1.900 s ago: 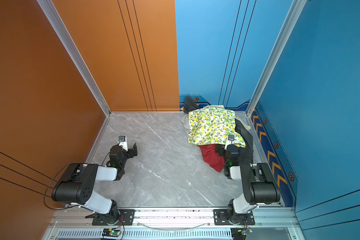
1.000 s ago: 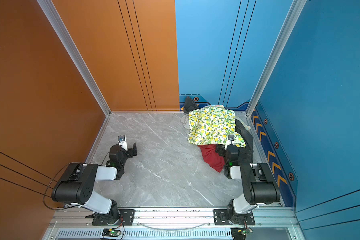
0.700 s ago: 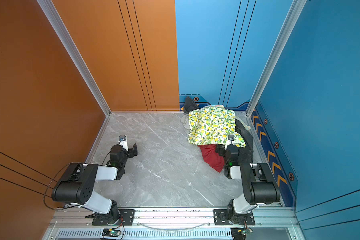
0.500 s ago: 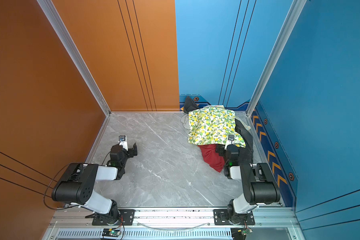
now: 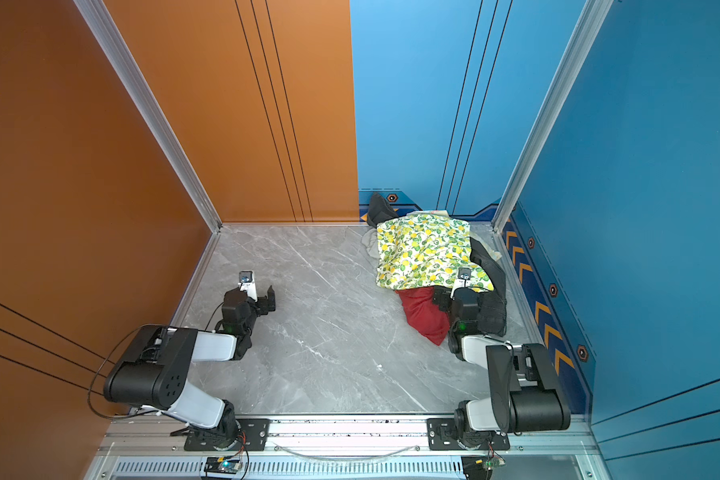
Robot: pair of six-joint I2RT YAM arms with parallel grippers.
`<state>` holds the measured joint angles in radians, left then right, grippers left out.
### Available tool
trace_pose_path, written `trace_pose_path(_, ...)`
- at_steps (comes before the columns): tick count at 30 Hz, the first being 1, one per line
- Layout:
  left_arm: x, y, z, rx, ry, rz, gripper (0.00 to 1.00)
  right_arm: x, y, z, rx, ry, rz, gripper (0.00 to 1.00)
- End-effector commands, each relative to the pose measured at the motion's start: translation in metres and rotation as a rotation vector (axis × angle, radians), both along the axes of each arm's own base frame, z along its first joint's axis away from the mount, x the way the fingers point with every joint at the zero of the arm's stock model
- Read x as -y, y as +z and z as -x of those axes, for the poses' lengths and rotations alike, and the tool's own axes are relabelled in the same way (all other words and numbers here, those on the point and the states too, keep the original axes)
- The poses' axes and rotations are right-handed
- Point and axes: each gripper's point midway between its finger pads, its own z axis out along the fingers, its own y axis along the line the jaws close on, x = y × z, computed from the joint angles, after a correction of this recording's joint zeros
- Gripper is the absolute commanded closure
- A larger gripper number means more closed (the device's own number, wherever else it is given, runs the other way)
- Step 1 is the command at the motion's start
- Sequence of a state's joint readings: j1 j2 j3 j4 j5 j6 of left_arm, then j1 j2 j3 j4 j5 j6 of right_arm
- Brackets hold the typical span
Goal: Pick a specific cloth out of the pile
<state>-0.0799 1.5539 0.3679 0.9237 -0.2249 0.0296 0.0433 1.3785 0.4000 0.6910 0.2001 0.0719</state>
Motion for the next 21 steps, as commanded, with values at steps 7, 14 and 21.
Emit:
trace_pose_path(7, 0.005, 0.021, -0.018, -0.188, 0.016, -0.021, 0.02, 0.027, 0.028, 0.027, -0.105, -0.233, -0.067, 0.0)
trace_pose_path(14, 0.046, 0.044, -0.024, -0.304, -0.031, 0.001, 0.02, 0.022, 0.034, 0.048, -0.192, -0.273, -0.151, 0.0)
trace_pose_path(21, 0.112, 0.066, -0.009, -0.361, -0.189, 0.033, 0.02, 0.006, 0.039, 0.067, -0.268, -0.257, -0.2, 0.0)
